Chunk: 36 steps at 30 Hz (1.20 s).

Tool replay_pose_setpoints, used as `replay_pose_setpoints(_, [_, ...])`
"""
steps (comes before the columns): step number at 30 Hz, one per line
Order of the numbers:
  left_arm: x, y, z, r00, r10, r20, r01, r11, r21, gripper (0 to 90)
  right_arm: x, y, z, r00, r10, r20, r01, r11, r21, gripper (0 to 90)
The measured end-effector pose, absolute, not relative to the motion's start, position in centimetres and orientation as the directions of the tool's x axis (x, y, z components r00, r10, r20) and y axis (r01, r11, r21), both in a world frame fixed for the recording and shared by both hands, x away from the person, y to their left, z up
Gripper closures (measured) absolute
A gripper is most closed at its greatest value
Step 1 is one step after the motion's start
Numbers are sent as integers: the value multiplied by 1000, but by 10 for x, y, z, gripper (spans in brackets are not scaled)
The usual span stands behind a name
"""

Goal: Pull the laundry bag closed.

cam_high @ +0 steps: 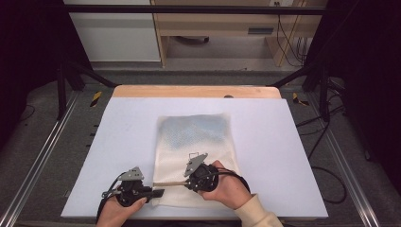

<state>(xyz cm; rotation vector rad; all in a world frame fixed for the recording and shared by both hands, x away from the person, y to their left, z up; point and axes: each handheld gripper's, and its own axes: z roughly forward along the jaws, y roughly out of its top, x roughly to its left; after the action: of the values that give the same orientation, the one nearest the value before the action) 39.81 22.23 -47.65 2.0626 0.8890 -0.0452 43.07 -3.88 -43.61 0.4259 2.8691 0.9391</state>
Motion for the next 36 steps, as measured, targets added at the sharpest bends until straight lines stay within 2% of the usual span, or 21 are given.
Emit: replay_pose_setpoints(36, [397,222,-475,748,574,-332,601,-374,706,824,430,-61,-434,-944,330,10,267,744,612,822])
